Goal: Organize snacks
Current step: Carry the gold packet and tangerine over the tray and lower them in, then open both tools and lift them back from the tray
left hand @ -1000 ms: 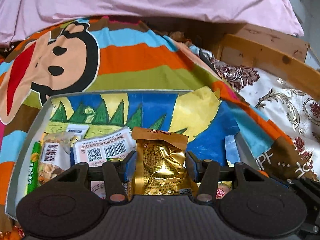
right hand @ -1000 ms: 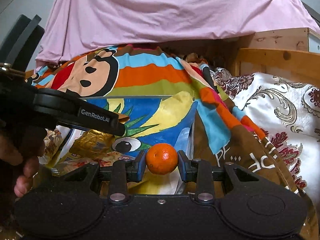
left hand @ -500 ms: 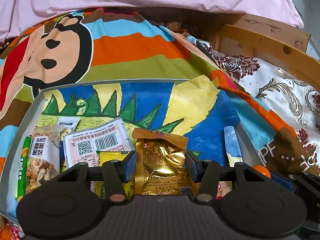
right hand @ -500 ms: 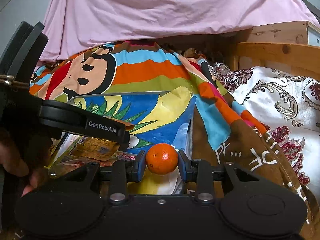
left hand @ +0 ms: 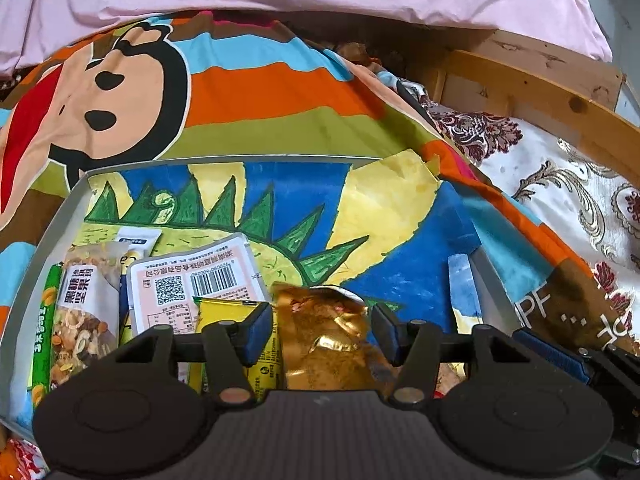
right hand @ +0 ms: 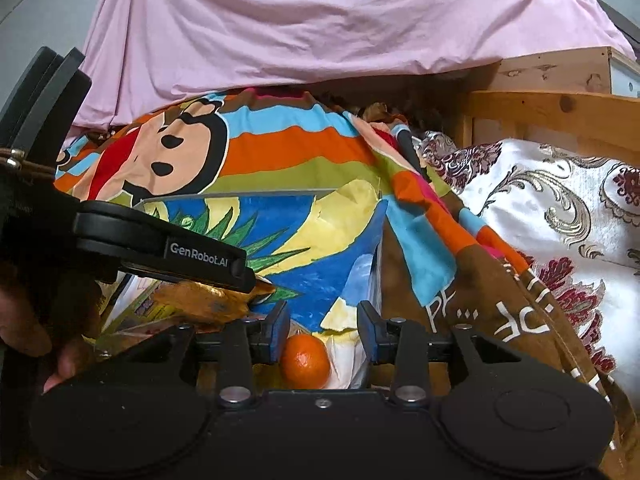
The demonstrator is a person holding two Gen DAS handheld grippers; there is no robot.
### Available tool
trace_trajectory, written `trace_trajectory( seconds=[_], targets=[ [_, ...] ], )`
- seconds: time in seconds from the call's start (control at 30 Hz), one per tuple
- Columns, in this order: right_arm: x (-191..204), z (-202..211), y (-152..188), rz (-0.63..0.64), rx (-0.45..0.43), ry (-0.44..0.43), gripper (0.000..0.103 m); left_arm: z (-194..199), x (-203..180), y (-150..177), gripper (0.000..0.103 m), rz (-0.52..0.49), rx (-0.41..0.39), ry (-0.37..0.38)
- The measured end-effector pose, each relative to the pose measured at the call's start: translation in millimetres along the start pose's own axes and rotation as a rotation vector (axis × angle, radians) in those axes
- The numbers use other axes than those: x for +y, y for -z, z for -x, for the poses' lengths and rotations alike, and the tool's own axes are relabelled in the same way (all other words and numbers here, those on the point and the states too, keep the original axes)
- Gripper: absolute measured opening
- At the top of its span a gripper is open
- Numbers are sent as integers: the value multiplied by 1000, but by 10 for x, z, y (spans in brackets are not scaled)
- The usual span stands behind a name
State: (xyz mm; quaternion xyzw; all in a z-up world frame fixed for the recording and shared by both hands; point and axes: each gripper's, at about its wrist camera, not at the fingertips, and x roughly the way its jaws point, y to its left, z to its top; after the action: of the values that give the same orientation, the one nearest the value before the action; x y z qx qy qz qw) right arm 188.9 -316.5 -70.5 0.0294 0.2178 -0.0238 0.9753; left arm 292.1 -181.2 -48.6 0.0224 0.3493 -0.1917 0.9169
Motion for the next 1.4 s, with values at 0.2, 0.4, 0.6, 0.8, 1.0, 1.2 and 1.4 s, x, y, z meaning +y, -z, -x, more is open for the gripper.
trace_trajectory(
  seconds=[0.2,0.4,0.6,0.8,1.0,1.2,1.4],
  targets=[
    [37,62,-61,11,-38,12,57,129,74,-77,76,42,-33,-3],
    [60,245,-205,19,-113,27,72,465,105,-196,91,42,-107,-55],
    [47,560,-446,7,-209,8,89,988,126,-298,100,-8,-198,-113],
    [105,945,-640,-13,-299,-20,102,1564,114,-318,102,-76,-281,-180],
    [290,1333,-735,-12,-358,-68,102,2097,147,-243,102,-123,-355,-254],
    [586,1674,-738,18,-397,-112,102,2621,241,-91,103,-160,-422,-304],
    [890,2018,-644,5,-430,-138,102,3003,401,119,103,-181,-451,-341]
  ],
)
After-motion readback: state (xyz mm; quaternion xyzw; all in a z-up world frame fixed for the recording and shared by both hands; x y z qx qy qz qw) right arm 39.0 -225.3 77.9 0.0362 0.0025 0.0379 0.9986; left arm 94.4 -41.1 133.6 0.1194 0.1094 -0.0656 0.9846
